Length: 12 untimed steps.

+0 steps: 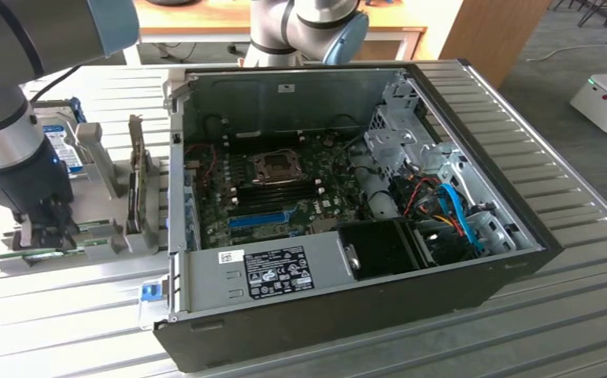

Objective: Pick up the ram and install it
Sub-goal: 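Pick up the ram and move it above insertion slot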

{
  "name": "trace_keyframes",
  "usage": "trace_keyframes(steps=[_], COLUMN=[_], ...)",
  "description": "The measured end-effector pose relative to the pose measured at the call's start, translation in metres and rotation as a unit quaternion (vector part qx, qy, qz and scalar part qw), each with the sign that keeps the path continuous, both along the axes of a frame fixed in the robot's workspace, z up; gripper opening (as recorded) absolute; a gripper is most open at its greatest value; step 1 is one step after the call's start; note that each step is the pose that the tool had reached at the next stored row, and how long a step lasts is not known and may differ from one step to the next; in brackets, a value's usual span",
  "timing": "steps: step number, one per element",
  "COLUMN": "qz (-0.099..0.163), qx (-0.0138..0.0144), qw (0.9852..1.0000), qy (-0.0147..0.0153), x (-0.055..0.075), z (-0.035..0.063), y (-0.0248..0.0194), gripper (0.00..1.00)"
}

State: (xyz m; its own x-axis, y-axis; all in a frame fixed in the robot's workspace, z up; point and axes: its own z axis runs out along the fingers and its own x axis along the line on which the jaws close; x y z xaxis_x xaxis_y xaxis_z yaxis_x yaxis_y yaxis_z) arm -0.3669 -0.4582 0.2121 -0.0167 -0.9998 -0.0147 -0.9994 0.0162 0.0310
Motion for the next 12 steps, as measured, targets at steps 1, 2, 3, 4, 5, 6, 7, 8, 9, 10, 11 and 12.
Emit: trace_keyframes(steps=[1,2,3,4,5,6,7,8,9,10,11,12], qz=[0.000,0.000,0.000,0.000,0.000,0.000,0.000,0.000,0.000,0.000,0.000,0.000], qx=[0.0000,0.0000,0.0000,0.0000,-0.0001,0.0000,0.0000,0.0000,0.0000,0.0000,-0.0001,-0.0001], qw=[1.0000,1.0000,1.0000,1.0000,1.0000,1.0000,1.0000,1.0000,1.0000,1.0000,1.0000,1.0000], qy=[-0.0001,-0.0002,-0.0003,-0.0003,-0.0003,-0.0004,-0.0003,-0.0004,-0.0003,-0.0003,-0.0003,-0.0003], x=[0.0000,0.0000,0.0000,-0.0001,-0.0001,-0.0001,0.0000,0.0000,-0.0001,0.0000,-0.0001,-0.0001], z=[-0.0009,-0.0016,-0.0024,-0.0029,-0.0034,-0.0039,-0.0044,-0.0049,-0.0052,-0.0052,-0.0052,-0.0052], y=[0.0000,0.0000,0.0000,0.0000,0.0000,0.0000,0.0000,0.0000,0.0000,0.0000,0.0000,0.0000], gripper=[0.31,0.31,0.31,0.31,0.31,0.31,0.31,0.31,0.31,0.31,0.31,0.31])
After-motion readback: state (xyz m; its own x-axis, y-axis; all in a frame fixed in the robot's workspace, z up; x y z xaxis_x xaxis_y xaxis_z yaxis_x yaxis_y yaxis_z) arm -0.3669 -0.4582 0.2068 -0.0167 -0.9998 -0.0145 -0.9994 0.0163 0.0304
